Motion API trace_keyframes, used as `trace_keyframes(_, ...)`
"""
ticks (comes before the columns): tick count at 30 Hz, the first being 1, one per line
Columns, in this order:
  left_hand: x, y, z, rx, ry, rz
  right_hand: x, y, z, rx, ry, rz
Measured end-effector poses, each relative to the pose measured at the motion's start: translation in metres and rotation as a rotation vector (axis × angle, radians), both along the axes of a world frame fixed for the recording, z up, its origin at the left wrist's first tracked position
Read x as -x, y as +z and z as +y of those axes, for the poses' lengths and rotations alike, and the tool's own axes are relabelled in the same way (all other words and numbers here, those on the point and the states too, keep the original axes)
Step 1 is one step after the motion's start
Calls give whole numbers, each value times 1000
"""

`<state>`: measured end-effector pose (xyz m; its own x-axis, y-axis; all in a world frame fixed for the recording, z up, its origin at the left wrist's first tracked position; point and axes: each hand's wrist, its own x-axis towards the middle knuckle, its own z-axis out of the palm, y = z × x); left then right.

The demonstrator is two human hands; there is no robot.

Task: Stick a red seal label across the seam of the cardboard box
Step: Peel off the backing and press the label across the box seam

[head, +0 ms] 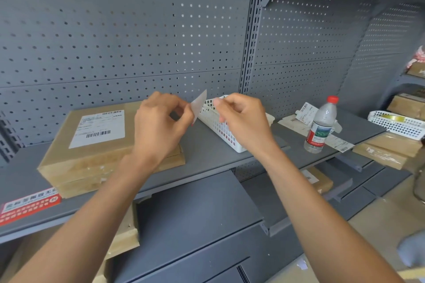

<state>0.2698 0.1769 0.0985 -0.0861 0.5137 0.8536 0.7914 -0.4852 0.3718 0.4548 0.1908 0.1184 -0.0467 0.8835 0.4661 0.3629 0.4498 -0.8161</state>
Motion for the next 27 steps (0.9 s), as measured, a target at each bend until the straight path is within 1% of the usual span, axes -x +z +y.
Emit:
trace_keyframes(2, 3, -4, 1, -113, 25, 101, 20, 3, -7, -4, 50, 36)
trace_keyframes(5, 11, -6, -3, -296, 66, 240, 38, 4, -11, 24, 64, 84)
trace_keyframes(7, 19, -6, -8, -371, 96, 322, 46, 4, -13, 37, 74, 89)
trace_keyframes(10, 35, -8, -15, -398, 152, 403, 56, 4, -18, 38, 116, 81)
trace_keyframes(13, 46, -10, -26, -403, 156, 456, 67, 5, -22, 29, 130, 64)
trace_keyframes(17, 64, -13, -40, -356, 147, 445, 83, 5, -28, 11, 150, 39)
trace_keyframes(19, 73, -15, -48, -300, 146, 365, 87, 5, -30, 5, 166, 20)
trace_keyframes(20, 77, -16, -53, -257, 142, 276, 88, 5, -31, 1, 183, 10)
trace_keyframes(24, 96, -12, -72, -46, 136, -209, 93, 5, -37, -6, 288, 12)
trace_keyframes(25, 101, -12, -74, 2, 136, -297, 95, 5, -39, -10, 315, 21)
trace_keyframes(27, 111, -10, -79, 70, 140, -410, 100, 5, -41, -17, 354, 33)
